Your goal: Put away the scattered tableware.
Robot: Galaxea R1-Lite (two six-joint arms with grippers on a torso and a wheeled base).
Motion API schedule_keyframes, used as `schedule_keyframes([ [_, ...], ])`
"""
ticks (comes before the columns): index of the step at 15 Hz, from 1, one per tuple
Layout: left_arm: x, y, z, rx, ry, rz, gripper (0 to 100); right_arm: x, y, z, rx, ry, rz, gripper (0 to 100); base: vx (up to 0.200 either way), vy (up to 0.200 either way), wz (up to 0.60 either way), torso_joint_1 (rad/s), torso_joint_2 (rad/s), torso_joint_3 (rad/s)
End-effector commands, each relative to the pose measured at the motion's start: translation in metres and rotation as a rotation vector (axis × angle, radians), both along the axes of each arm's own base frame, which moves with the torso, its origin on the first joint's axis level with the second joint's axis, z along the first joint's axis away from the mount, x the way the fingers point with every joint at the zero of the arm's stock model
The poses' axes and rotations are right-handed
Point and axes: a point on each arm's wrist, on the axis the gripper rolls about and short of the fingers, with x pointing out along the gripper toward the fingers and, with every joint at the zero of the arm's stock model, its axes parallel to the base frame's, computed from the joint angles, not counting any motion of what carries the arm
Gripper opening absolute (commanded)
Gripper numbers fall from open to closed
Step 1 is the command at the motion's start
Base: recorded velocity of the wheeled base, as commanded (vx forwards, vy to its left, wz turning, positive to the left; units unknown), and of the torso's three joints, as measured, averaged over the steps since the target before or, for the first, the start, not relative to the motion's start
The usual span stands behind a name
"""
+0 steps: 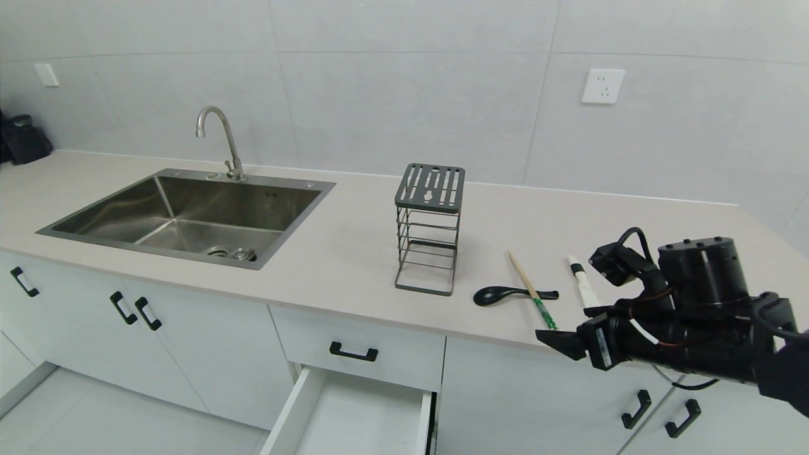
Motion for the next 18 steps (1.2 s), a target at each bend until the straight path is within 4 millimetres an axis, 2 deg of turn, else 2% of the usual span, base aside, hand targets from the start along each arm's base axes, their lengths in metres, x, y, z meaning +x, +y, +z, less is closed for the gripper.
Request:
schedule_keyframes([
  [1,0.000,0.000,0.000,-0.002,0.001,0.001,100,0.034,0.014,-0.026,-0.024,0.065,-0.071,100,0.000,0.000,0.00,0.000,0.00,0.000],
  [4,0.000,0.000,0.000,-0.002,0.001,-0.001,100,0.050,0.019,-0.043,-0.041,0.100,-0.104,100,0.000,0.000,0.00,0.000,0.00,0.000],
  [8,0.000,0.000,0.000,-0.002,0.001,-0.002,100,0.073,0.022,-0.056,-0.060,0.099,-0.150,100,0.000,0.000,0.00,0.000,0.00,0.000],
  [16,0.000,0.000,0.000,-0.002,0.001,-0.002,100,0.081,0.019,-0.059,-0.060,0.099,-0.166,100,0.000,0.000,0.00,0.000,0.00,0.000],
  [17,0.000,0.000,0.000,-0.002,0.001,-0.002,100,0.082,0.020,-0.059,-0.059,0.097,-0.166,0,0.000,0.000,0.00,0.000,0.00,0.000],
  [18,0.000,0.000,0.000,-0.002,0.001,-0.002,100,0.082,0.020,-0.061,-0.062,0.103,-0.165,0,0.000,0.000,0.00,0.000,0.00,0.000],
])
